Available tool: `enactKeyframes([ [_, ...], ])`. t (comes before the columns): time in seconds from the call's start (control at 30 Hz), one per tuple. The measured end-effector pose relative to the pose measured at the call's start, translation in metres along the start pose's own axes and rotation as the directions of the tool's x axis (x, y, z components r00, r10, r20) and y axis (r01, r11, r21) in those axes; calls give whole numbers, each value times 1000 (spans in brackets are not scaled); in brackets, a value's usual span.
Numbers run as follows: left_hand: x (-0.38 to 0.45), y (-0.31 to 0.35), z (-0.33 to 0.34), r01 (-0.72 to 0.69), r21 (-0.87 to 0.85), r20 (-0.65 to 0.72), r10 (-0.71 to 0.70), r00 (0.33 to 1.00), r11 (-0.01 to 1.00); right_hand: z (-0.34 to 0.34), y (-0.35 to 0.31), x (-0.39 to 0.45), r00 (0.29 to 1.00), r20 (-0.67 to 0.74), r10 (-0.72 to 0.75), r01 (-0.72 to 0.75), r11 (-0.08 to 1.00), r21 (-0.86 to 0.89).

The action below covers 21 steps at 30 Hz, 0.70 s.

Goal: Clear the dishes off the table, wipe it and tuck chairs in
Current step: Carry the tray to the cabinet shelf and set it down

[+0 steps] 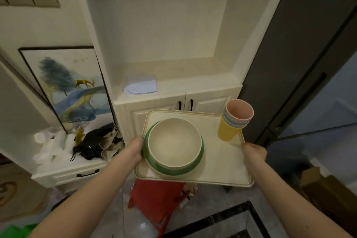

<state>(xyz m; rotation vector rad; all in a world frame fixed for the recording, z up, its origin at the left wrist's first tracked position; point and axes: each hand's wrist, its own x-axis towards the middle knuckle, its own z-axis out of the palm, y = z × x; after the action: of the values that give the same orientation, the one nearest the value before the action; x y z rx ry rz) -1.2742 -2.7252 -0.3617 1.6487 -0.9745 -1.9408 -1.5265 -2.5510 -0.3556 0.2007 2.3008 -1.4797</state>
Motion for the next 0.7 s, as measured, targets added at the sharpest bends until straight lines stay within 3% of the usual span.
enactKeyframes([
  [0.13,31,39,13,10,-1,17,-10,1000,1000,27,-27,21,999,0,-41,41,999,-1],
  [0.33,66,80,41,-2,-37,37,4,999,999,59,-66,65,999,27,19,-19,999,32],
  [0.7,130,130,109,18,-95,-49,-23,999,995,120,-144,175,986,157,61,-60,998,-11],
])
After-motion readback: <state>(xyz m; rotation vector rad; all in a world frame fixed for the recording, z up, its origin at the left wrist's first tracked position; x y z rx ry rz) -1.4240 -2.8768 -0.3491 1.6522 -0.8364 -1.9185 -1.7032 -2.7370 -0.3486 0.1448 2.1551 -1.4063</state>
